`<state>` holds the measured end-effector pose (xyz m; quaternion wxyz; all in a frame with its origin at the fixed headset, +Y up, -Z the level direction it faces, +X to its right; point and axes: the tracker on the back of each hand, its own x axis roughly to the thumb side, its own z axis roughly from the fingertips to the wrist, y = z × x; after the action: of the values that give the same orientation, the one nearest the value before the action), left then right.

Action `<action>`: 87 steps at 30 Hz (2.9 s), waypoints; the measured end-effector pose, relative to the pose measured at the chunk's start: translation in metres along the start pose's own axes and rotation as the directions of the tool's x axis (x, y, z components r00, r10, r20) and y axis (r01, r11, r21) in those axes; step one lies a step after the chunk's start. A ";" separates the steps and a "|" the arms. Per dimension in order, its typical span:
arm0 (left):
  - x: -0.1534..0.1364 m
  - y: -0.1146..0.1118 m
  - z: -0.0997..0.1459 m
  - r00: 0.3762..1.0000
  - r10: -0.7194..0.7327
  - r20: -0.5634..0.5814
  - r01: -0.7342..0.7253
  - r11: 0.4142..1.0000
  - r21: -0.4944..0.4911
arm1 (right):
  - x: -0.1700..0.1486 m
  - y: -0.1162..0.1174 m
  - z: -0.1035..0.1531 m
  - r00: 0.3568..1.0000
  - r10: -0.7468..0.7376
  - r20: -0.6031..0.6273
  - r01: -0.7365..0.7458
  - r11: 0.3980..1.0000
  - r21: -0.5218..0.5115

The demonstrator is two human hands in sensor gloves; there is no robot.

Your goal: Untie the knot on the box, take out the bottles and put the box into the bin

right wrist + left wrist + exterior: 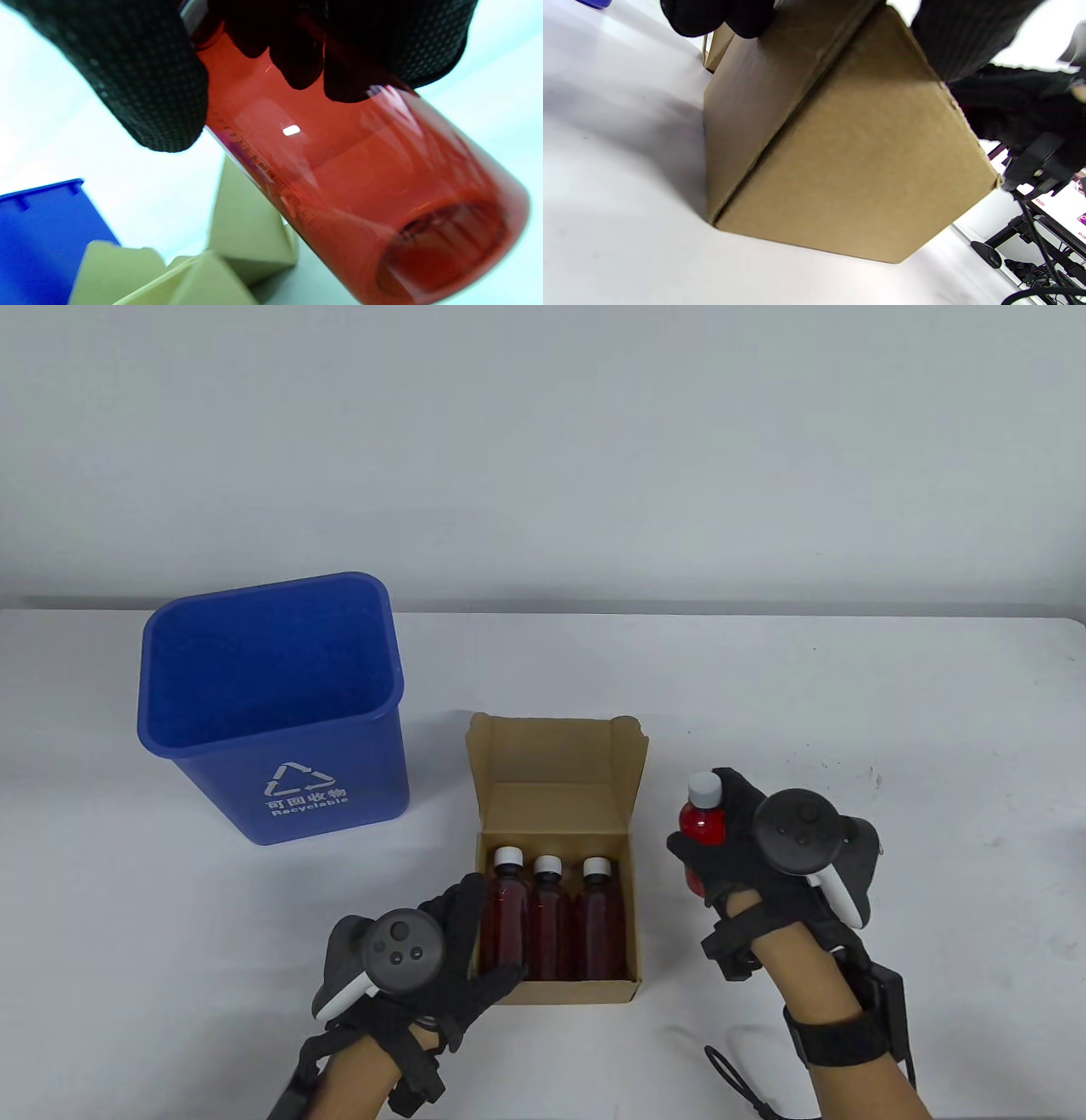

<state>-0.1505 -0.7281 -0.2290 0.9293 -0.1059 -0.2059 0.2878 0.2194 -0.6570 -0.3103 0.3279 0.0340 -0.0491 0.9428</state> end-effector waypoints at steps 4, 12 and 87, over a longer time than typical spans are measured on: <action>-0.001 0.000 -0.001 1.000 -0.001 0.000 0.001 1.000 -0.004 | -0.040 -0.004 0.004 1.000 0.008 -0.010 -0.008 0.998 -0.054; -0.005 0.001 -0.002 1.000 0.029 0.010 -0.029 0.999 -0.020 | -0.097 -0.008 0.002 0.999 -0.048 0.010 0.049 0.992 -0.116; 0.003 0.003 0.003 0.991 -0.126 0.036 0.120 0.984 0.134 | 0.010 0.080 0.064 0.879 -0.082 0.469 -0.106 0.926 0.362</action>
<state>-0.1507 -0.7234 -0.2264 0.9455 -0.0250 -0.2130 0.2452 0.1636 -0.7206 -0.2512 0.2869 0.3265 0.0535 0.8990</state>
